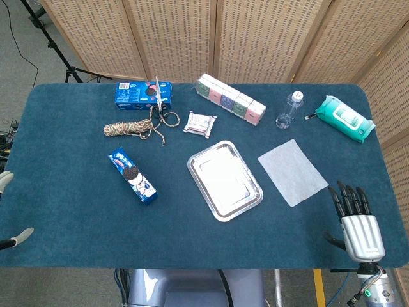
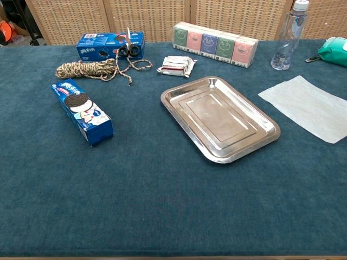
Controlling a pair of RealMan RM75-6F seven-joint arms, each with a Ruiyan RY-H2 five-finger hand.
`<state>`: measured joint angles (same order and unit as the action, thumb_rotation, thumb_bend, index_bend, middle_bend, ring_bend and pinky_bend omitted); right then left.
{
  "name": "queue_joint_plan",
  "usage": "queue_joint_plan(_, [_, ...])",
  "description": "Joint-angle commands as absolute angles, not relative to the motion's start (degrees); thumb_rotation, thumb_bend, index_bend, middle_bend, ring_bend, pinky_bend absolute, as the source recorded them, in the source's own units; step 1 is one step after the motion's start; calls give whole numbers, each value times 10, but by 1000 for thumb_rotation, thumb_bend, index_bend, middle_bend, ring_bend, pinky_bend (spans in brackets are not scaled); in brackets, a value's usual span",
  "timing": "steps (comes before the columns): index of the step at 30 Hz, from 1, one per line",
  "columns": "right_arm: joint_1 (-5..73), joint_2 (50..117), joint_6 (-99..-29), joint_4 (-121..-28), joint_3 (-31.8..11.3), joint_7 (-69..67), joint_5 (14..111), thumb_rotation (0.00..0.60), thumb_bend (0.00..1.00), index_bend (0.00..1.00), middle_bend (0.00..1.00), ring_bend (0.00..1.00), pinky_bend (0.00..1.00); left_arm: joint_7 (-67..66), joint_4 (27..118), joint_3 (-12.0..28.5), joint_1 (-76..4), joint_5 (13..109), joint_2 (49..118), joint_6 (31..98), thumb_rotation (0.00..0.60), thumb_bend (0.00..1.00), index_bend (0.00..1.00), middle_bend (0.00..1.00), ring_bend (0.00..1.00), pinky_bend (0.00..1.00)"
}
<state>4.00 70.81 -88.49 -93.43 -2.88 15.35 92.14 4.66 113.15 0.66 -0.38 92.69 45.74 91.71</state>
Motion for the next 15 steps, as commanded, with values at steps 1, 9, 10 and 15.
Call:
queue_joint_plan(1, [41, 710, -887, -932, -28, 156, 926, 600, 0, 0, 0, 0, 0, 48, 1132, 6, -3, 927, 457, 917, 600, 0, 0, 0, 0, 0])
queue_joint_plan(9, [63, 734, -870, -901, -28, 114, 946, 600, 0, 86, 0, 0, 0, 60, 1129, 7, 2, 927, 454, 929, 600, 0, 0, 0, 0, 0])
queue_joint_plan(10, [69, 742, -864, -893, -28, 106, 950, 600, 0, 100, 0, 0, 0, 61, 1129, 7, 3, 925, 454, 929, 600, 0, 0, 0, 0, 0])
queue_joint_plan(15, [117, 778, -796, -858, -36, 108, 948, 600, 0, 209, 0, 0, 0, 58, 1129, 11, -1, 914, 455, 924, 600, 0, 0, 0, 0, 0])
